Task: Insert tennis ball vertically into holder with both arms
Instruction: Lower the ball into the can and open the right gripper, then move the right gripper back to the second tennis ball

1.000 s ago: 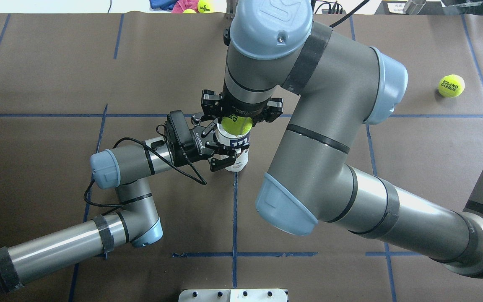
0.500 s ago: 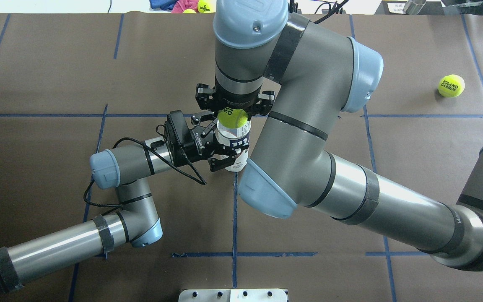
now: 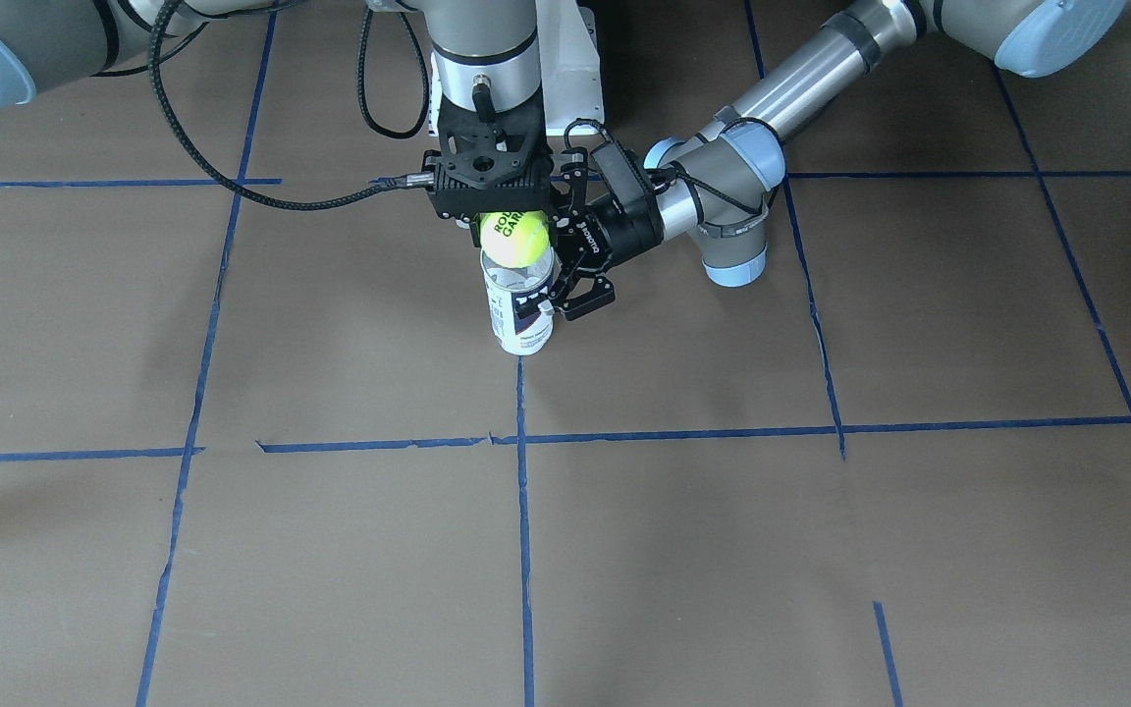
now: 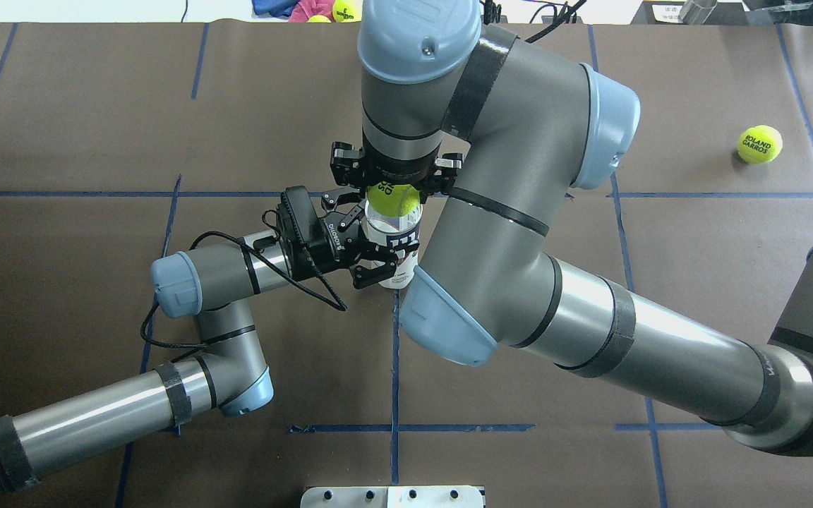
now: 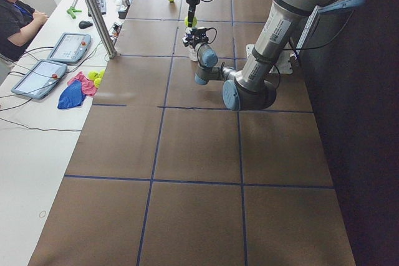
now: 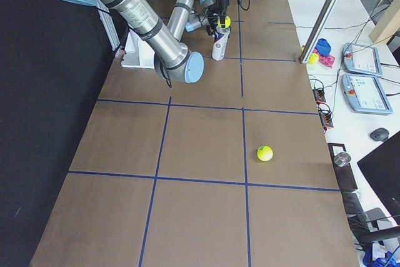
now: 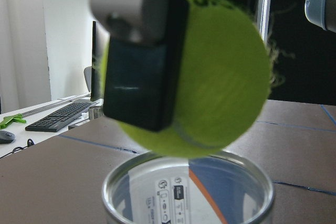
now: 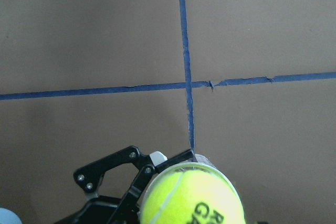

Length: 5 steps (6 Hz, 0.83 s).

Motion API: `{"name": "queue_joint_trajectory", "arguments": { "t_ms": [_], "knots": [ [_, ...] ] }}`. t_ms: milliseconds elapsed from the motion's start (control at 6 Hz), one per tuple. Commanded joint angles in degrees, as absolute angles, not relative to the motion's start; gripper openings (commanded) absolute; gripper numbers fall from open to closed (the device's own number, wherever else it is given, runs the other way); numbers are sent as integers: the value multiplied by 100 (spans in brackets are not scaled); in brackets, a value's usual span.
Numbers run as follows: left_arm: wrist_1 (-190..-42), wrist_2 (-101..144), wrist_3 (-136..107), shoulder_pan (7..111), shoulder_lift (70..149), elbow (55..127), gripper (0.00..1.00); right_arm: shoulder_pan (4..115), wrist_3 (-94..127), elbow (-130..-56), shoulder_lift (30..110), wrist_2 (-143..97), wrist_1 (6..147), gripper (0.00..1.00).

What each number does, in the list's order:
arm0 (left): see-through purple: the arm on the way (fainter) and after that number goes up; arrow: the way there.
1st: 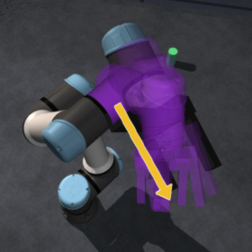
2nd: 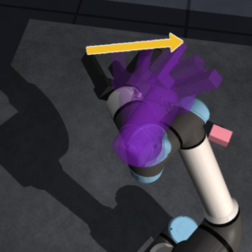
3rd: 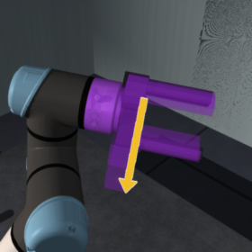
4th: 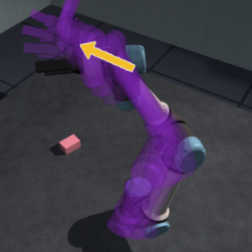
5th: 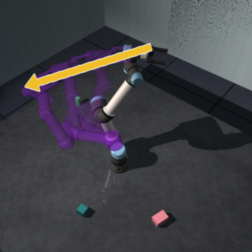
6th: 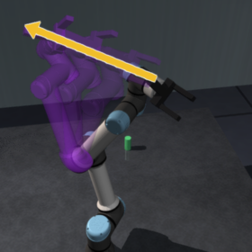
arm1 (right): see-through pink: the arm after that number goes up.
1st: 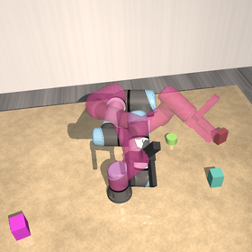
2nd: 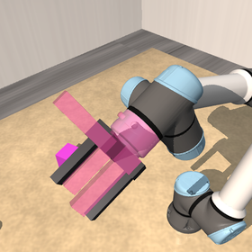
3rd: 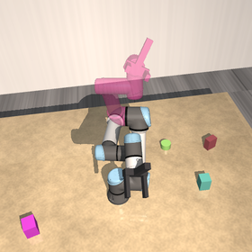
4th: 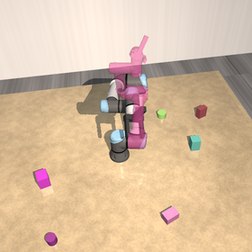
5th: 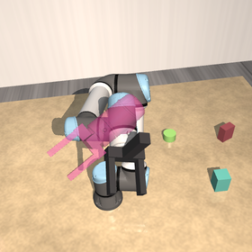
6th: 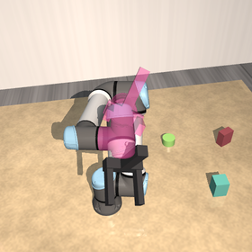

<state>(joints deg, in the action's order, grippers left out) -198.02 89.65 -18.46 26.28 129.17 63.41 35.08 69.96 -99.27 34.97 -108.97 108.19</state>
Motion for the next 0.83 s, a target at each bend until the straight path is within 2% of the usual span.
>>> {"name": "queue_joint_trajectory", "arguments": {
  "t_ms": [0, 333, 667],
  "knots": [
    [-19802, 8965, -1846, 2628, 12920, 6346, 80, 3507, 6996, -9940, 3498, -10907, 10819, 100],
    [-19802, 8965, -1846, 2628, 12920, 6346, 80, 3533, 6831, -10019, 3542, -10951, 10819, 100],
    [-19811, 8965, -1854, 2628, 12911, 6354, 80, 4494, 5440, -10072, 4066, -11728, 10819, 100]
  ]
}}
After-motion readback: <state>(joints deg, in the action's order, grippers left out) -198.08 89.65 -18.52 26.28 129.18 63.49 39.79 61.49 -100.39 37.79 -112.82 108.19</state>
